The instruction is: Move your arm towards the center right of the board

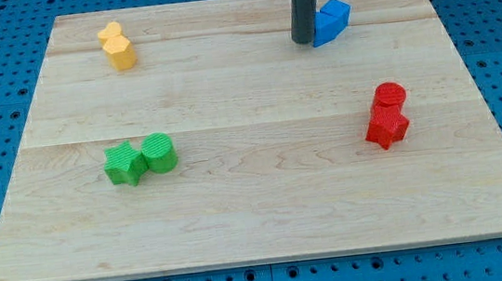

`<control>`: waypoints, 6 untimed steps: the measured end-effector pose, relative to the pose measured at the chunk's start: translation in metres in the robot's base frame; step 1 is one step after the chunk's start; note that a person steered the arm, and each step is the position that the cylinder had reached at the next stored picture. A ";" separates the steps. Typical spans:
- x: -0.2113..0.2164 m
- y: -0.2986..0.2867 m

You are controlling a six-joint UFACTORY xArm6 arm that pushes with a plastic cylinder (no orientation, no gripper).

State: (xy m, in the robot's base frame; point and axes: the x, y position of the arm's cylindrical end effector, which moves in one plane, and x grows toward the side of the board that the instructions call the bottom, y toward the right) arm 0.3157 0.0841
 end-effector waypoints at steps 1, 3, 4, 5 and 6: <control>0.022 0.000; 0.034 0.115; 0.046 0.127; 0.066 0.123; 0.094 0.108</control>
